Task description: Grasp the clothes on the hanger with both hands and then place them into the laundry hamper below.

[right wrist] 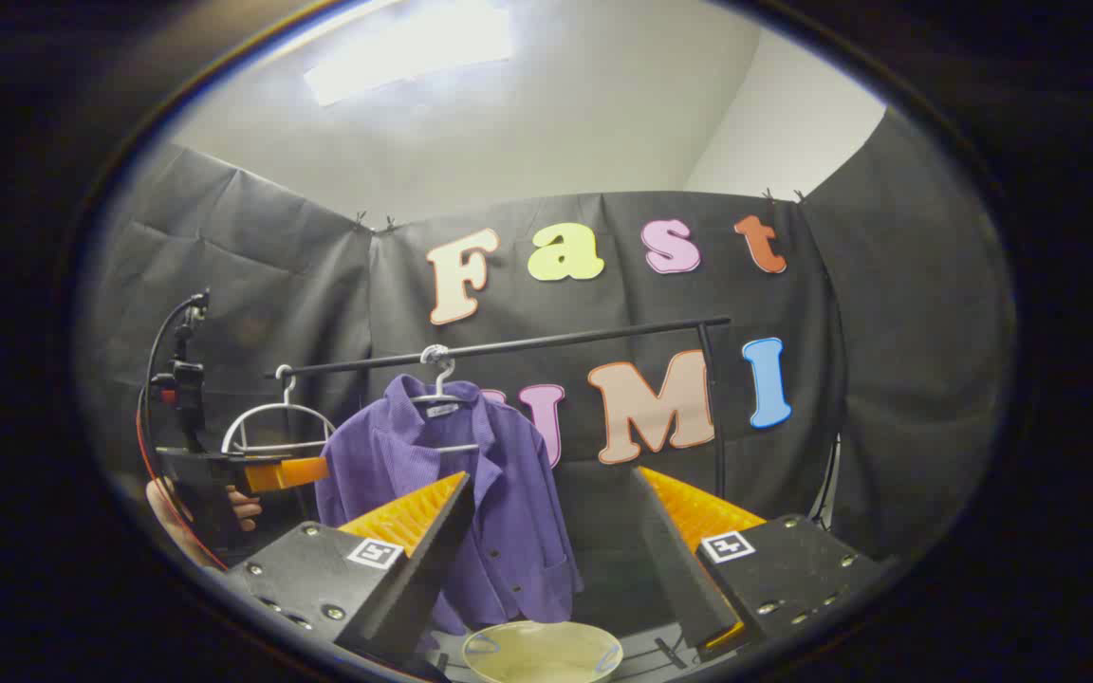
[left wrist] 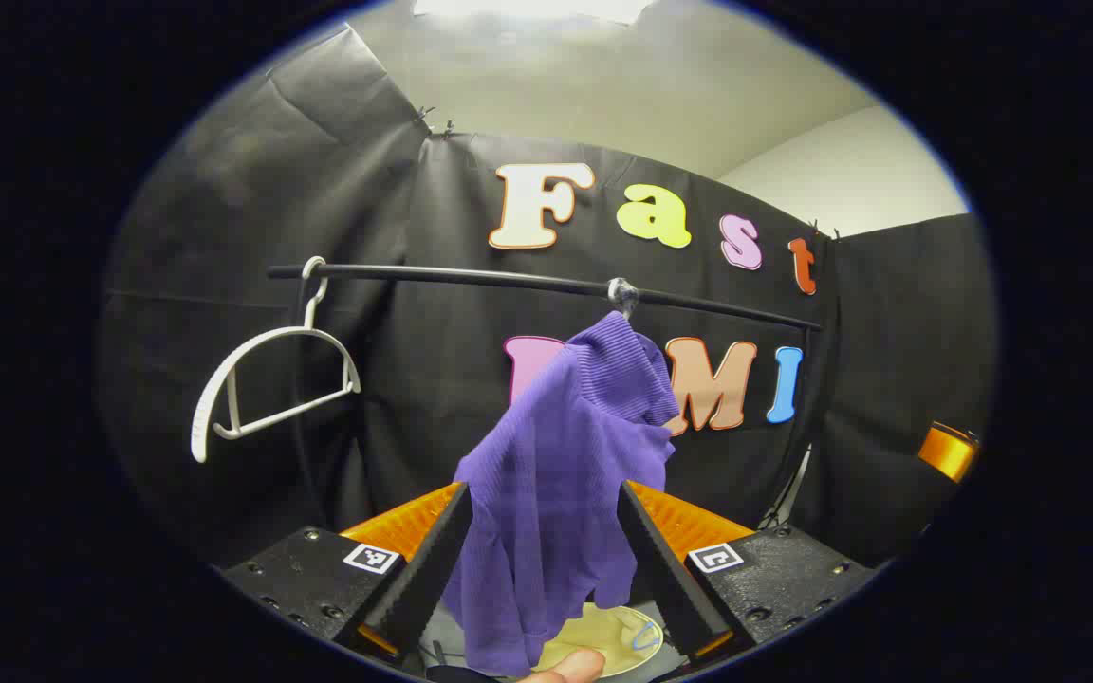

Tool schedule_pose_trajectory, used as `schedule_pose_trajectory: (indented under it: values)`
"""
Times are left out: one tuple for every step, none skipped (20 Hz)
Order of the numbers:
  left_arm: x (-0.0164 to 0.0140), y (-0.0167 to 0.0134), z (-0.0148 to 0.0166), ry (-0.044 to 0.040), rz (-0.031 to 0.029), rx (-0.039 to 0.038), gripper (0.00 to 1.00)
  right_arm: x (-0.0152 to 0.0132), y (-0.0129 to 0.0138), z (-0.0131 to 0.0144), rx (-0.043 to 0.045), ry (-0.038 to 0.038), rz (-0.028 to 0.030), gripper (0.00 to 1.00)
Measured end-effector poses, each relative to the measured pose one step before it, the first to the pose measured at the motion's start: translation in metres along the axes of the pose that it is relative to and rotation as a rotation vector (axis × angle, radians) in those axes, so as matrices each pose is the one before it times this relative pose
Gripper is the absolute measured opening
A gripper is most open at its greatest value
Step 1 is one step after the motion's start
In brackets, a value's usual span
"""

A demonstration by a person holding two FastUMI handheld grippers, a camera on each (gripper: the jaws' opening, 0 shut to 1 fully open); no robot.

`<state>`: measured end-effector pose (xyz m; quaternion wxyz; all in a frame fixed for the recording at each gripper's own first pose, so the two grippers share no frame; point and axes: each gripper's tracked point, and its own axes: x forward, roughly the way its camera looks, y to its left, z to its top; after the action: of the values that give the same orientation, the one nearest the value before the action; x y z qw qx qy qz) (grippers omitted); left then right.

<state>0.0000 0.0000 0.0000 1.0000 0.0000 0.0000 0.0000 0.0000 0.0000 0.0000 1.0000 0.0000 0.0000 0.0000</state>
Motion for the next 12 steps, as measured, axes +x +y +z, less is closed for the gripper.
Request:
schedule_pose_trajectory:
  values:
    - [0.00002, -0.00118, -0.00242, -0.00751, -0.00655, -0.00811, 0.92, -0.00032, 0.00189, -0.00378, -0.00767, -0.00255, 0.00379, 0.98]
    - [0.00119, 0.00129, 0.00050, -0.01718, 0.00297, -0.00982, 0.95, 0.00006, 0.00057, -0.00318, -0.00967, -0.00837, 0.00299, 0.98]
    - [0.00200, 0.00195, -0.00302, -0.01172, 0.00605, -0.00880, 0.95, 0.00086, -0.00396, -0.00538, -0.00820, -0.00556, -0.01038, 0.95]
    - [0.00328, 0.00006, -0.00554, 0.00061, 0.00293, -0.00867, 0.92, 0.00347, -0.00524, -0.00747, -0.00406, 0.00173, -0.01454, 0.98]
    - [0.00366, -0.00047, -0.01012, 0.01698, 0.00413, -0.01203, 0.92, 0.00370, -0.00075, -0.00856, 0.00257, 0.00654, -0.00494, 0.94]
    - [0.00422, 0.00054, -0.00914, 0.02001, 0.00929, -0.00873, 0.92, 0.00521, 0.00262, -0.00677, 0.00648, 0.00432, 0.01465, 0.94]
    - [0.00455, 0.00087, -0.00650, 0.01029, 0.00983, -0.00077, 0.92, 0.00704, 0.00216, -0.00600, 0.00854, -0.00066, 0.01379, 1.00]
    - [0.00597, 0.00253, -0.00348, 0.00214, 0.01434, 0.00044, 0.92, 0.00613, -0.00045, -0.00496, 0.00395, -0.00113, 0.00752, 0.98]
    - [0.00585, 0.00052, -0.00242, -0.00103, 0.00906, 0.00049, 0.92, 0.00729, -0.00351, -0.00456, 0.00205, -0.00181, -0.00313, 0.98]
    - [0.00594, -0.00209, -0.00225, -0.00013, 0.00072, 0.00430, 0.96, 0.00772, -0.00204, -0.00405, -0.00246, -0.00059, -0.00199, 0.95]
    - [0.00314, -0.00352, -0.00441, 0.00843, -0.00232, 0.00781, 0.96, 0.00831, 0.00023, -0.00359, -0.00084, -0.00004, 0.00113, 0.98]
    - [0.00284, -0.00498, -0.00339, 0.00839, -0.00635, 0.01114, 0.92, 0.00778, 0.00193, -0.00234, -0.00044, -0.00178, 0.00936, 1.00]
